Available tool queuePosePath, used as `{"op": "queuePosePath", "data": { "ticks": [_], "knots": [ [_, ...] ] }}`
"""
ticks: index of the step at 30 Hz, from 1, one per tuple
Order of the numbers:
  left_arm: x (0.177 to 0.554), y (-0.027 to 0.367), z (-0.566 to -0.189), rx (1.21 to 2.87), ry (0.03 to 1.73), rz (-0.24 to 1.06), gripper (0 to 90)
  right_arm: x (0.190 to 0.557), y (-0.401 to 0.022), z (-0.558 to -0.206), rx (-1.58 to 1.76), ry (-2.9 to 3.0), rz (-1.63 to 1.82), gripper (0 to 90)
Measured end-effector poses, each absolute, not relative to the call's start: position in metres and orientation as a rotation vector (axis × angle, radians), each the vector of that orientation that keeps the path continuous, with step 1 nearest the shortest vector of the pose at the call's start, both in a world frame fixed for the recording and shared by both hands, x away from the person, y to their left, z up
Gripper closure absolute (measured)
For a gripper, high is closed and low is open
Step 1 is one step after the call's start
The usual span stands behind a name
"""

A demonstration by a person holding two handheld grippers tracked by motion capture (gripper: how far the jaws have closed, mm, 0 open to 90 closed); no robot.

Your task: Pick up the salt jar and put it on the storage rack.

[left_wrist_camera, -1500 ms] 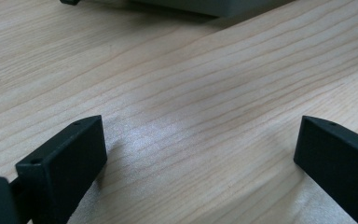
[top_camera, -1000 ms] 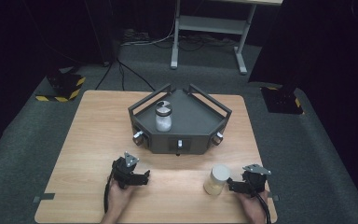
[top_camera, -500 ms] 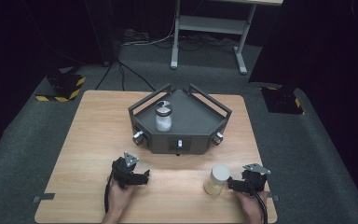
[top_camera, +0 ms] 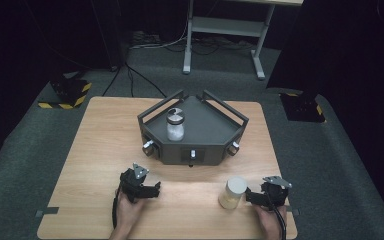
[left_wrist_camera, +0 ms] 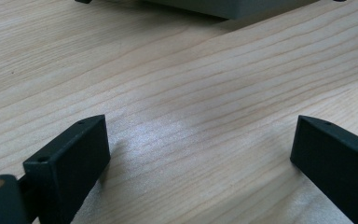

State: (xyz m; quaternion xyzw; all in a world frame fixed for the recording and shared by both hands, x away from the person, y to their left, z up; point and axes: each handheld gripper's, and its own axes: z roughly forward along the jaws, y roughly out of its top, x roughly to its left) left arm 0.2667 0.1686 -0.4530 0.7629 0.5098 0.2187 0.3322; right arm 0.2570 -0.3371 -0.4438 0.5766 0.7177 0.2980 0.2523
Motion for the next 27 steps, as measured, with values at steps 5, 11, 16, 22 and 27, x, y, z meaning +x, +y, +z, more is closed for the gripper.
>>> {"op": "queuePosePath", "data": {
  "ticks": [5, 11, 16, 22, 27],
  "knots": [
    [0.2665, 0.1684, -0.4531, 1.993, 1.332, 0.572, 4.5, 0.259, -0.3373, -0.4439, 1.567, 1.953, 0.813, 0.2],
    [0.2663, 0.1683, -0.4529, 1.995, 1.332, 0.572, 4.5, 0.2591, -0.3384, -0.4442, 1.559, 1.959, 0.816, 0.3],
    [0.2664, 0.1685, -0.4528, 1.995, 1.332, 0.571, 4.5, 0.2584, -0.3392, -0.4438, 1.552, 1.97, 0.82, 0.2],
    [0.2664, 0.1683, -0.4529, 1.993, 1.333, 0.571, 4.5, 0.2574, -0.3433, -0.4435, 1.535, 1.991, 0.827, 0.2],
    [0.2664, 0.1682, -0.4528, 1.994, 1.333, 0.571, 4.4, 0.2574, -0.3436, -0.4437, 1.53, 1.992, 0.828, 0.1]
  ]
}}
